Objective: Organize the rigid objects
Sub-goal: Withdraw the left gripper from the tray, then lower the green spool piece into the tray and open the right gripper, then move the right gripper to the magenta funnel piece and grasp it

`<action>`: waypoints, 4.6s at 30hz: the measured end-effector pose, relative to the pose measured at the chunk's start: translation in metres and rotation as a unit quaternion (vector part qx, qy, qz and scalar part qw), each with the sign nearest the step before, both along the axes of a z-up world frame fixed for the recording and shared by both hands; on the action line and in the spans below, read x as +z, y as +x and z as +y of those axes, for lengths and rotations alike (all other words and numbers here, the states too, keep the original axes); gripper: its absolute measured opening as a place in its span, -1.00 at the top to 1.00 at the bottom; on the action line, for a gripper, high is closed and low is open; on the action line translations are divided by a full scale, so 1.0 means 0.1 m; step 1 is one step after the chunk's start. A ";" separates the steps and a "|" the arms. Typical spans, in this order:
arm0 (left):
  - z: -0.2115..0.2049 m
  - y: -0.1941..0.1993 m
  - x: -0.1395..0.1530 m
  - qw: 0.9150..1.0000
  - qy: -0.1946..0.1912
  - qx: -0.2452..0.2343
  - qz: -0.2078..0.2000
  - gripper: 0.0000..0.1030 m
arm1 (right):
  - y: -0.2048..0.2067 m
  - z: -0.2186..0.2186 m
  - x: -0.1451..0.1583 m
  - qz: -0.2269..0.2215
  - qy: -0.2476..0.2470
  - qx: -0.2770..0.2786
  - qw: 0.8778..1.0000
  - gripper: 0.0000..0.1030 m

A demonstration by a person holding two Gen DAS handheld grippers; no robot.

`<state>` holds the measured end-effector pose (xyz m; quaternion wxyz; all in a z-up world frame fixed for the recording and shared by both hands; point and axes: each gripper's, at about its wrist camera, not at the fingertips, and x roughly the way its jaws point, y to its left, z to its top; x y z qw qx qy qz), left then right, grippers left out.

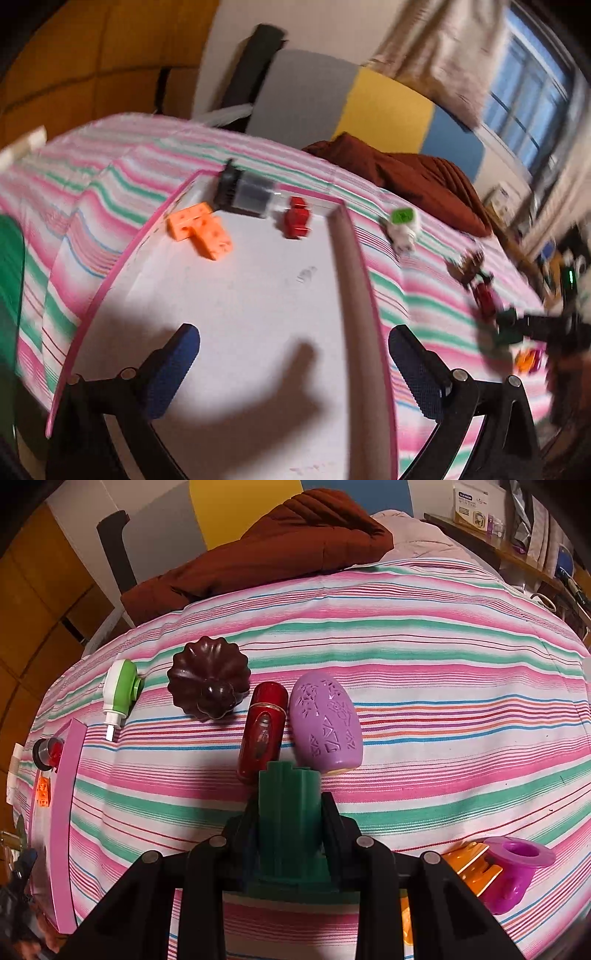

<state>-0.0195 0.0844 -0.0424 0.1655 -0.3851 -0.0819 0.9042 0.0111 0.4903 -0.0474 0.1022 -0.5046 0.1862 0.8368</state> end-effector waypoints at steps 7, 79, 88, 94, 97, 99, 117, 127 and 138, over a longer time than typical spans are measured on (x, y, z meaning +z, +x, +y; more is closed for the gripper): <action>0.14 0.07 -0.03 0.999 -0.024 -0.029 0.006 -1.00 | 0.00 -0.07 0.10 0.033 -0.003 0.013 0.999 0.42; -0.39 0.26 0.03 0.999 -0.017 -0.036 0.008 -1.00 | -0.92 -2.86 0.51 0.096 -0.006 0.229 0.969 0.29; -0.36 0.40 0.15 0.999 -0.008 -0.035 0.039 -1.00 | -0.60 -2.38 0.45 0.085 0.048 0.197 0.976 0.29; -0.26 0.53 0.20 0.997 -0.021 -0.046 0.062 -1.00 | -0.36 -1.94 0.29 0.062 0.057 0.161 0.983 0.29; -0.20 0.58 0.21 0.996 -0.027 -0.058 0.064 -1.00 | -0.24 -1.70 0.17 0.035 0.071 0.133 0.988 0.29; -0.16 0.62 0.21 0.995 -0.031 -0.065 0.064 -1.00 | -0.15 -1.50 0.09 0.013 0.081 0.108 0.991 0.29; 0.28 0.87 0.22 0.984 -0.072 -0.138 0.083 -1.00 | 0.84 0.60 0.18 -0.065 0.083 -0.313 0.944 0.19; 0.37 0.93 0.22 0.981 -0.087 -0.146 0.089 -1.00 | 0.55 0.63 -0.08 0.015 -0.085 -0.194 0.977 0.17; 0.53 0.98 0.21 0.976 -0.111 -0.160 0.097 -1.00 | 0.14 0.44 0.26 0.078 -0.007 -0.141 0.987 0.17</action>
